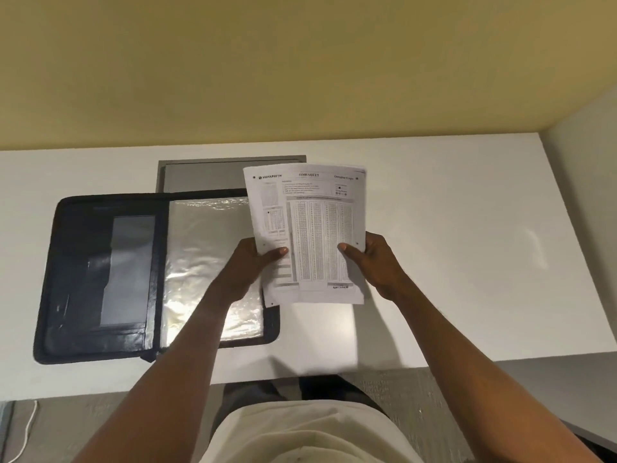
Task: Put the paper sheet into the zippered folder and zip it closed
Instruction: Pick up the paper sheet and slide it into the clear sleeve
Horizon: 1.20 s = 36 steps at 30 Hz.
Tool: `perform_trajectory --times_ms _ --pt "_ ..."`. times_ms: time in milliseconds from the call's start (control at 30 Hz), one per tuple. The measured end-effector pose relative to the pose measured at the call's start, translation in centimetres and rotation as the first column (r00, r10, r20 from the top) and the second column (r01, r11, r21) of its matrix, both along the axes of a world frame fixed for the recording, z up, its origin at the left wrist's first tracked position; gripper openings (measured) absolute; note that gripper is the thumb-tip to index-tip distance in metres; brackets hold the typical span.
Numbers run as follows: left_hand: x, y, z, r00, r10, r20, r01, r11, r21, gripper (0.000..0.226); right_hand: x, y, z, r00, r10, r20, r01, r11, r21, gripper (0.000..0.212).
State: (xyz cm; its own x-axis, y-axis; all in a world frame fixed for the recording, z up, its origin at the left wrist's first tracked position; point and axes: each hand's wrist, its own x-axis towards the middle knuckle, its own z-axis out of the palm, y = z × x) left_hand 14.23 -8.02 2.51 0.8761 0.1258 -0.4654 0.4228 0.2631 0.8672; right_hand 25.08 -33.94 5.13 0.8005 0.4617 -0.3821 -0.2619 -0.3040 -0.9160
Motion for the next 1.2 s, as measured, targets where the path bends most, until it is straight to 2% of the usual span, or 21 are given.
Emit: perform_trajectory --times_ms 133,200,267,333,400,533,600,700,833,933,1200 --pt "-1.3 6.7 -0.1 0.995 0.064 -0.075 -0.062 0.998 0.031 0.027 -0.7 4.2 -0.1 0.999 0.002 -0.034 -0.002 1.000 -0.007 0.030" --pt "-1.5 10.2 -0.3 0.991 0.092 -0.098 -0.078 0.987 0.142 0.018 -1.1 6.1 -0.3 0.998 -0.009 -0.066 0.008 1.000 -0.011 0.033" --pt "-1.3 13.5 -0.6 0.978 0.182 -0.104 -0.142 0.940 0.310 0.020 -1.5 7.8 -0.4 0.995 -0.013 -0.095 0.011 1.000 -0.021 0.033" --pt "-0.9 16.9 -1.0 0.974 0.206 -0.093 -0.114 0.803 0.585 0.033 -1.9 9.2 -0.6 0.993 -0.021 -0.120 0.017 0.999 -0.034 0.034" --pt "-0.3 20.3 -1.6 0.983 0.113 -0.145 0.049 0.600 0.799 0.056 -2.3 10.3 -0.9 0.989 -0.041 -0.140 0.035 0.998 -0.046 0.035" --pt "1.0 25.4 -3.1 0.913 -0.134 -0.385 0.407 0.294 0.864 0.101 -2.9 11.6 -1.3 0.981 -0.092 -0.169 0.084 0.995 -0.052 0.030" --pt "1.4 26.9 -4.0 0.876 -0.201 -0.438 0.474 0.193 0.859 0.112 -3.2 11.9 -1.4 0.980 -0.097 -0.172 0.087 0.994 -0.063 0.028" --pt "1.5 28.2 -5.2 0.851 -0.261 -0.456 0.501 0.145 0.853 0.117 -3.5 11.9 -1.3 0.979 -0.125 -0.160 0.111 0.989 -0.094 0.025" --pt "1.1 28.5 -6.3 0.857 -0.285 -0.430 0.479 0.133 0.868 0.112 -3.7 11.5 -1.2 0.981 -0.158 -0.114 0.143 0.981 -0.133 0.014" --pt "0.7 28.3 -6.6 0.870 -0.279 -0.406 0.449 0.108 0.887 0.110 -3.7 11.2 -1.3 0.976 -0.184 -0.115 0.169 0.977 -0.128 0.023" --pt "-1.4 25.1 -6.9 0.877 -0.268 -0.398 0.441 0.122 0.889 0.111 -4.2 12.0 -1.1 0.974 -0.193 -0.120 0.181 0.978 -0.099 0.024"
